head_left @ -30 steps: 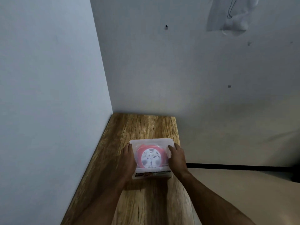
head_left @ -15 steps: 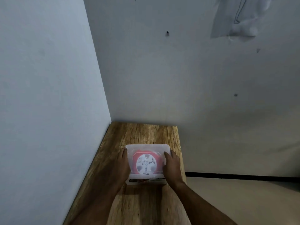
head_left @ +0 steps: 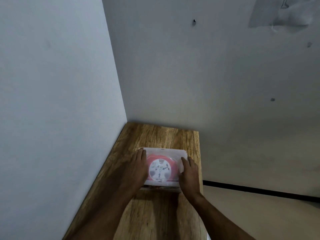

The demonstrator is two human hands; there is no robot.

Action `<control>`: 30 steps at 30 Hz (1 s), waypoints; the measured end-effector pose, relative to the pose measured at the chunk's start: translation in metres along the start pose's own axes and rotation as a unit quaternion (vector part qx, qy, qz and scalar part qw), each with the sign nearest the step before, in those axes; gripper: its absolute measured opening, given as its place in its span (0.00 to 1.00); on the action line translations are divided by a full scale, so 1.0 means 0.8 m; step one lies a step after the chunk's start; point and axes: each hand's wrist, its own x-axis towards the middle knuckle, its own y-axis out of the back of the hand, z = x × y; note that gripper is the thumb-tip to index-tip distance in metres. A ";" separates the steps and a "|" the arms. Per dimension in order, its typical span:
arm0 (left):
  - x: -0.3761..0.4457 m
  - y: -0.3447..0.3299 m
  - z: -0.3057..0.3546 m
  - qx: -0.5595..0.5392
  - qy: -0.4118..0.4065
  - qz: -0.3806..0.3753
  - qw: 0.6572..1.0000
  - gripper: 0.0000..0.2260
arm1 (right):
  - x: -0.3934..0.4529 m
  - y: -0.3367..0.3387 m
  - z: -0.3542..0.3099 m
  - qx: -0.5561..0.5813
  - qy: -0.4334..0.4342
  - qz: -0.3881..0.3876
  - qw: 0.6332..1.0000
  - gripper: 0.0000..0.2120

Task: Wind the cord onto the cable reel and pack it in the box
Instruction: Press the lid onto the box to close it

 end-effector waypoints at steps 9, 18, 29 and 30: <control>0.023 -0.022 0.066 0.000 -0.097 0.010 0.995 0.30 | 0.012 -0.002 0.008 0.090 -0.113 0.050 0.988 0.18; 0.025 -0.042 0.057 -0.023 -0.097 -0.023 0.995 0.31 | 0.028 0.020 -0.007 0.342 -0.385 -0.011 0.857 0.08; 0.020 -0.042 0.054 -0.006 -0.124 -0.006 0.992 0.30 | 0.041 0.019 -0.015 0.082 -0.290 0.036 0.953 0.08; 0.020 -0.042 0.054 -0.001 -0.125 -0.004 0.992 0.30 | 0.041 0.019 -0.018 0.054 -0.283 0.042 0.957 0.07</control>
